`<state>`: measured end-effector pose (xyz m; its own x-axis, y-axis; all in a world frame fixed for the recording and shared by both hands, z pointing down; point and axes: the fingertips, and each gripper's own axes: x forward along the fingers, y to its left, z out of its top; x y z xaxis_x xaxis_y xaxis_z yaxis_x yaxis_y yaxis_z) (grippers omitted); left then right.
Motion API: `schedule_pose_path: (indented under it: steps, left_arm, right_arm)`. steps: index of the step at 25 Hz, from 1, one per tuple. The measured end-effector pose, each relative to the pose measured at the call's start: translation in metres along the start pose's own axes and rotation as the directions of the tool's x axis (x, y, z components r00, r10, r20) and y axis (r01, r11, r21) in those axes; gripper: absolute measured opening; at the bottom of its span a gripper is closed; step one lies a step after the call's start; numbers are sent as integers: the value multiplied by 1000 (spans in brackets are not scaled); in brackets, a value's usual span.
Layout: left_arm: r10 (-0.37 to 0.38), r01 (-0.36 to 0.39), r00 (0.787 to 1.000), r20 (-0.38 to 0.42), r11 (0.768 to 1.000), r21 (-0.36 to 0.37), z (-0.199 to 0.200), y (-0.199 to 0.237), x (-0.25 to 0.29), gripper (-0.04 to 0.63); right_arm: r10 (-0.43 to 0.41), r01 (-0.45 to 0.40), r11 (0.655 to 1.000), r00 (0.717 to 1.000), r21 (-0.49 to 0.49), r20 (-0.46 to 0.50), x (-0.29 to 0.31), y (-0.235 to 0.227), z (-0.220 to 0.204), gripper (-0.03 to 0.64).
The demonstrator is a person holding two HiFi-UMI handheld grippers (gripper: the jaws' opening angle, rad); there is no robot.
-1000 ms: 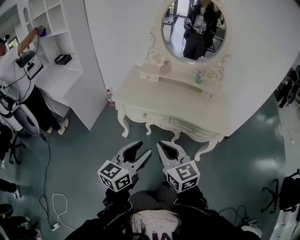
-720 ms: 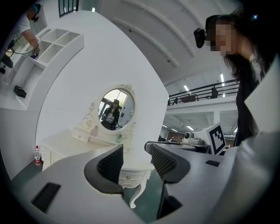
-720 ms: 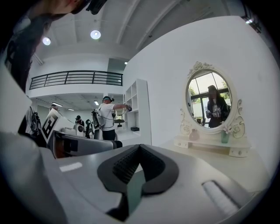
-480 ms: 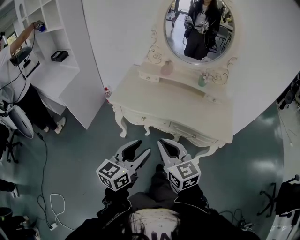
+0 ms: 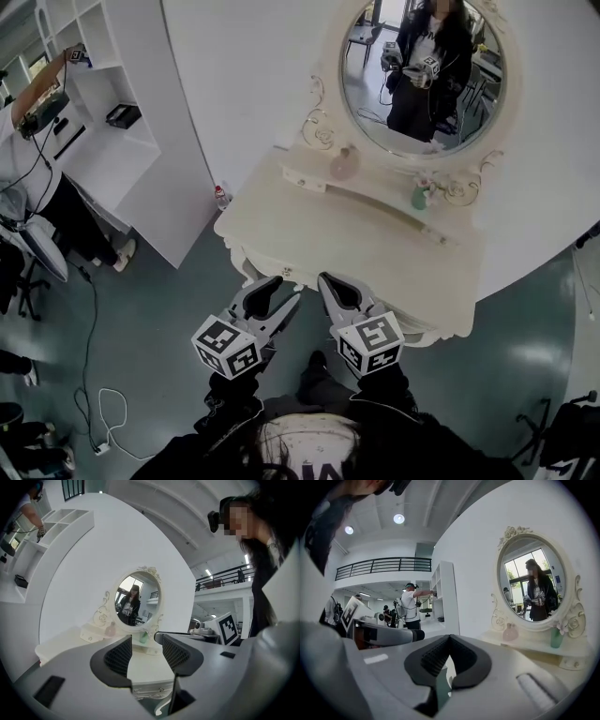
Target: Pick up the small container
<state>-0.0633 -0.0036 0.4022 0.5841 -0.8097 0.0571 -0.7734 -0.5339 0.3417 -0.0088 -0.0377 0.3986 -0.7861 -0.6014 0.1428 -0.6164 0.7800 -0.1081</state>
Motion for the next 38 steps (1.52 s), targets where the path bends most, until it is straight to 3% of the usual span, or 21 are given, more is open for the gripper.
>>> schedule_pose_path:
  steps: [13,21,30,38]
  left_arm:
    - [54,-54,998,-36,999,3,12,45,102,202]
    - [58,-58,996,-66,998,5,7,44,132,202]
    - [30,-31,994,-104,1000,-5,-1,36,145,202]
    - [-48,48,990,-130,999,-1,3,43,176,202]
  right_arm:
    - [57,-57,998,998,34,3,64,-104,10,9]
    - [67,-68,996,998,54,13,65,-131,7,9]
    - [33,-34,996,999,82,13,54,-145,2,9]
    - [-45,44,996,999,83,15,58,-175,8,9]
